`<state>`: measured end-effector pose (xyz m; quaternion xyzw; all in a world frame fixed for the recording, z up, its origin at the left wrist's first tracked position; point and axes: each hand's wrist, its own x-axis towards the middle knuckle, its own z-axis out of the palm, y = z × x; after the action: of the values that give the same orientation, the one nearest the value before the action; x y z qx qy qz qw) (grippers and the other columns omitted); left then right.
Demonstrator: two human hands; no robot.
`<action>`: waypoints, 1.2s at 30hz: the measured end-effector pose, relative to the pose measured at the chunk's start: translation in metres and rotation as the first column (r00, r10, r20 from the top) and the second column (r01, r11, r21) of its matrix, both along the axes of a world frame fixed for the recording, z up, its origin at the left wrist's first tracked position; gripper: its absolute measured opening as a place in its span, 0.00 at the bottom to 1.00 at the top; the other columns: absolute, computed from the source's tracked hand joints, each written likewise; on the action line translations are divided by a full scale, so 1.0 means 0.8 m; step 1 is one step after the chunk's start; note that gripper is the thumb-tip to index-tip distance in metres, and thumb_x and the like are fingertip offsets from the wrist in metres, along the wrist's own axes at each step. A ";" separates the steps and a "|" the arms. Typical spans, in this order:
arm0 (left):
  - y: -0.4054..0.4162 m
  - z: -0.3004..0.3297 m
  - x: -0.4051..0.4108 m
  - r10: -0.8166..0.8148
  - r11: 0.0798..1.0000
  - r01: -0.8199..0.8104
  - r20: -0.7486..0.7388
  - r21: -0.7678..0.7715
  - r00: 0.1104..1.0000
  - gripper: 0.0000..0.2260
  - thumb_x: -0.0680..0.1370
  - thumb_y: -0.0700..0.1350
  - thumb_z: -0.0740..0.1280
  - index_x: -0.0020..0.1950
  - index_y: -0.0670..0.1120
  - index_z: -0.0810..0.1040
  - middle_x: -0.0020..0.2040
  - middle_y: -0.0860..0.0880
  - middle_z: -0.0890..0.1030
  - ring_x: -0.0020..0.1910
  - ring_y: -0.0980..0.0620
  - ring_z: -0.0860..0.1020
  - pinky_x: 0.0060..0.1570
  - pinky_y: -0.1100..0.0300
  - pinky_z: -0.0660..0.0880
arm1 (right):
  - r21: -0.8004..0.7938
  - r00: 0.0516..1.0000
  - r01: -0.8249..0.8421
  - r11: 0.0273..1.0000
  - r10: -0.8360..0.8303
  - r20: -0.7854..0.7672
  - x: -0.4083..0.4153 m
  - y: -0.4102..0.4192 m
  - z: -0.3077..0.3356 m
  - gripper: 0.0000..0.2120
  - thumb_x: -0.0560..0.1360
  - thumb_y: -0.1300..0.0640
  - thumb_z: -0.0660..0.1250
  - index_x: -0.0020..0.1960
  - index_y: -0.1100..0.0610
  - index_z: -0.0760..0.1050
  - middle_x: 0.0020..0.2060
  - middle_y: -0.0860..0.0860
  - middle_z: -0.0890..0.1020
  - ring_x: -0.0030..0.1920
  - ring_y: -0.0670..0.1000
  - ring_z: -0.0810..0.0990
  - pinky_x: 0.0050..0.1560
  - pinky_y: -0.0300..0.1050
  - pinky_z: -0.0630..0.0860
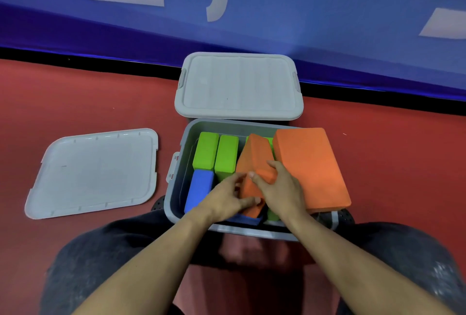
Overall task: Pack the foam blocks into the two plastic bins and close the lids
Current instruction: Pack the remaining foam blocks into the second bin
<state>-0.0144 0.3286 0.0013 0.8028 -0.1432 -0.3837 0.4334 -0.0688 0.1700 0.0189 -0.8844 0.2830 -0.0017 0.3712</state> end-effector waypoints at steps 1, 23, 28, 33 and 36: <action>-0.001 0.004 0.002 0.022 1.000 -0.022 0.072 0.000 0.997 0.36 0.72 0.52 0.78 0.76 0.48 0.67 0.68 0.51 0.76 0.60 0.62 0.77 0.57 0.70 0.75 | 0.018 1.000 0.016 1.000 -0.017 0.020 0.002 0.002 0.003 0.33 0.71 0.34 0.72 0.71 0.49 0.73 0.64 0.50 0.81 0.65 0.53 0.79 0.61 0.44 0.73; 0.049 0.076 0.104 0.536 0.844 -0.516 0.255 -0.145 0.805 0.25 0.68 0.60 0.78 0.59 0.52 0.77 0.51 0.56 0.82 0.51 0.56 0.82 0.57 0.50 0.80 | 0.187 0.959 -0.207 0.960 0.238 -0.157 0.010 0.008 -0.060 0.34 0.70 0.38 0.76 0.70 0.52 0.72 0.66 0.48 0.79 0.61 0.49 0.80 0.63 0.48 0.77; 0.056 0.063 0.101 0.556 0.831 -0.543 0.207 -0.124 0.805 0.26 0.68 0.61 0.78 0.61 0.50 0.78 0.52 0.56 0.83 0.51 0.55 0.83 0.57 0.49 0.80 | 0.123 0.856 -0.343 0.931 0.364 -0.367 0.026 0.014 -0.092 0.40 0.70 0.37 0.75 0.76 0.53 0.67 0.72 0.51 0.75 0.70 0.53 0.74 0.68 0.48 0.72; 0.060 0.058 0.111 0.619 0.785 -0.602 0.137 -0.145 0.773 0.24 0.70 0.59 0.77 0.60 0.47 0.79 0.51 0.54 0.84 0.49 0.55 0.83 0.52 0.54 0.81 | 0.136 0.782 -0.387 0.912 0.402 -0.475 0.040 0.025 -0.128 0.45 0.66 0.34 0.77 0.76 0.51 0.67 0.70 0.52 0.77 0.65 0.54 0.79 0.65 0.47 0.74; 0.062 0.056 0.119 0.661 0.749 -0.644 0.102 -0.156 0.743 0.21 0.72 0.57 0.76 0.59 0.47 0.80 0.50 0.54 0.84 0.48 0.56 0.83 0.47 0.60 0.79 | 0.112 0.740 -0.451 0.885 0.441 -0.507 0.044 0.034 -0.143 0.46 0.65 0.34 0.77 0.77 0.46 0.64 0.71 0.49 0.75 0.68 0.55 0.76 0.68 0.49 0.73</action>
<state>0.0811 0.3782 0.0465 0.8034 0.0937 -0.1372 0.5718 -0.0338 0.1973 -0.0951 -0.8963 0.1526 0.3232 0.2624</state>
